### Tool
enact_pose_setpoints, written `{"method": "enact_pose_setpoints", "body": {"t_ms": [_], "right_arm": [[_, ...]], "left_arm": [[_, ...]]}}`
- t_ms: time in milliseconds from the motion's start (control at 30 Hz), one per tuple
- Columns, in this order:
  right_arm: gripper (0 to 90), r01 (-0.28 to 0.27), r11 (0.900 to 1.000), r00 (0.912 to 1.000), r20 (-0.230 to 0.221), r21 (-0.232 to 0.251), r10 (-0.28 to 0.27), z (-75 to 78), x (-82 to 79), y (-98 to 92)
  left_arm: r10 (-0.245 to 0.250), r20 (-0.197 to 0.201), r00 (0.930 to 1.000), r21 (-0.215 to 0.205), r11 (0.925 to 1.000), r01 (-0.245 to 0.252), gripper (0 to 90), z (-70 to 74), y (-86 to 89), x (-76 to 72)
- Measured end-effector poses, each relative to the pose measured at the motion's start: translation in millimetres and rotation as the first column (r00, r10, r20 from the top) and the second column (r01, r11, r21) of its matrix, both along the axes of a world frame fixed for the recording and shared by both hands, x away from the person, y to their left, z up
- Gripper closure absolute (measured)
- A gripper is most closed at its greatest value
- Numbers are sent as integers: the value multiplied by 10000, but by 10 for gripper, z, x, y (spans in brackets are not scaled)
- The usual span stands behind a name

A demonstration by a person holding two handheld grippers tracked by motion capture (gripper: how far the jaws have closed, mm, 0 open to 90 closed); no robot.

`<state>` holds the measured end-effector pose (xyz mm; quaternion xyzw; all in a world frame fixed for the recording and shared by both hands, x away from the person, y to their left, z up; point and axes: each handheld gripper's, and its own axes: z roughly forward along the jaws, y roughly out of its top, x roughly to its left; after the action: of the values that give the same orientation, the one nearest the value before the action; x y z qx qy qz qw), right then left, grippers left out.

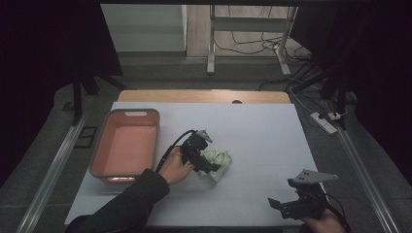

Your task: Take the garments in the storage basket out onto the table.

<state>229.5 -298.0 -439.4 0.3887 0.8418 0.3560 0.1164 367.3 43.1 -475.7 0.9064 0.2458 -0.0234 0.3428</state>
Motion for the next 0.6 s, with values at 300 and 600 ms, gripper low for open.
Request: {"method": "enact_pose_setpoints", "body": {"t_ms": [300, 600], "right_arm": [[26, -7, 10000, 10000, 9, -2, 7, 0, 0, 0], [26, -1, 10000, 10000, 23, 2, 1, 1, -2, 0]], "left_arm": [[-174, 100, 9998, -253, 9995, 177, 0, 51, 52, -67], [113, 499, 9987, 85, 9999, -117, 0, 104, 110, -157]]}}
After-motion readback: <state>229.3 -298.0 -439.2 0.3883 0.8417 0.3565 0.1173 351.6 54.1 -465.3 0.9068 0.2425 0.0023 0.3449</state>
